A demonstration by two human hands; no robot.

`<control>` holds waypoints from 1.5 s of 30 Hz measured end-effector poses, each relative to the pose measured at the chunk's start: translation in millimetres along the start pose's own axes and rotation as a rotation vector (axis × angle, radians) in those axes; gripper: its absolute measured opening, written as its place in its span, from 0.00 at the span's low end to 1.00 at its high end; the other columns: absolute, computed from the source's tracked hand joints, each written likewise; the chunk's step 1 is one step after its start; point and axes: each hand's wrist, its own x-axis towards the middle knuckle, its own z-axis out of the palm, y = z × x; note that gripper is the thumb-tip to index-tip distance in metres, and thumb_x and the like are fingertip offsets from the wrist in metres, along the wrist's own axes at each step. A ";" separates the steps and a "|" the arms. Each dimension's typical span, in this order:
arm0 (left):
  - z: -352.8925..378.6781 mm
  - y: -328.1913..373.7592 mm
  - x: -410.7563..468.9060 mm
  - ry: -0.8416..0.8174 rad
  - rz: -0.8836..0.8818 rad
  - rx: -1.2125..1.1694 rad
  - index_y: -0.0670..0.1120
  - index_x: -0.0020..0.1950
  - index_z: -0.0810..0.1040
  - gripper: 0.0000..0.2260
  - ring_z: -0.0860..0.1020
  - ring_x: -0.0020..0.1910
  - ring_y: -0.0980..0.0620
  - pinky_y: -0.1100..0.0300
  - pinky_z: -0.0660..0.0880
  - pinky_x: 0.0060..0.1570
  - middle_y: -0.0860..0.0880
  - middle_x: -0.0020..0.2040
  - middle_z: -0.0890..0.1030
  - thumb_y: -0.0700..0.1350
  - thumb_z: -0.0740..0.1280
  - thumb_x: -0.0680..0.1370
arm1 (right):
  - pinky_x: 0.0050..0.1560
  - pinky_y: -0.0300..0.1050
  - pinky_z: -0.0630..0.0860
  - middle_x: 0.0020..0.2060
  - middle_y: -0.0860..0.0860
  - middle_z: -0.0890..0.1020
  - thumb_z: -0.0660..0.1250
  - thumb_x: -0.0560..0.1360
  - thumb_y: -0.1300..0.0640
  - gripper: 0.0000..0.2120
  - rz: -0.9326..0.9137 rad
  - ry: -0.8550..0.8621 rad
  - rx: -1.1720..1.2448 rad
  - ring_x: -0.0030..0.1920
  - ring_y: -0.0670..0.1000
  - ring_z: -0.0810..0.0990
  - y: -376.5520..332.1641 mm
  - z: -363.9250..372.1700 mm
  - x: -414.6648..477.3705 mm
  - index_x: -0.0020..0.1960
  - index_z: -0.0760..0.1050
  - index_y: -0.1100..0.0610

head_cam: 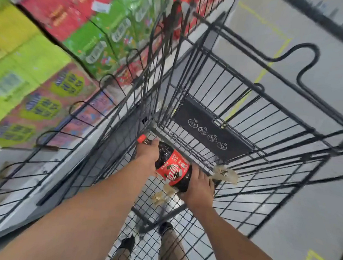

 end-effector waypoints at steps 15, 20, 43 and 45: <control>-133.9 27.0 -265.1 -0.251 0.471 -0.253 0.50 0.68 0.71 0.23 0.83 0.54 0.39 0.33 0.82 0.51 0.46 0.62 0.80 0.60 0.71 0.79 | 0.74 0.59 0.65 0.69 0.50 0.74 0.80 0.62 0.36 0.54 -0.187 0.577 -0.020 0.71 0.53 0.72 -60.7 -144.0 -195.8 0.79 0.55 0.49; -183.5 40.6 -345.7 -0.455 0.586 -0.296 0.53 0.53 0.78 0.11 0.85 0.53 0.44 0.38 0.83 0.53 0.47 0.57 0.85 0.55 0.75 0.77 | 0.73 0.58 0.65 0.67 0.48 0.76 0.79 0.60 0.33 0.54 -0.293 0.664 0.120 0.69 0.52 0.73 -78.2 -191.6 -255.0 0.78 0.58 0.48; -371.3 -131.1 -463.9 -0.050 0.827 -0.890 0.46 0.62 0.82 0.17 0.87 0.51 0.43 0.43 0.84 0.47 0.44 0.54 0.88 0.55 0.73 0.79 | 0.65 0.58 0.75 0.65 0.45 0.77 0.81 0.54 0.37 0.57 -1.031 0.387 0.041 0.67 0.51 0.76 -154.6 -168.5 -376.9 0.77 0.58 0.45; -397.9 -153.2 -465.2 0.005 0.821 -0.954 0.47 0.61 0.82 0.16 0.87 0.49 0.43 0.39 0.83 0.49 0.44 0.52 0.88 0.55 0.73 0.79 | 0.65 0.57 0.74 0.66 0.45 0.77 0.82 0.54 0.38 0.57 -1.102 0.330 0.024 0.67 0.51 0.75 -176.3 -152.5 -391.6 0.77 0.58 0.45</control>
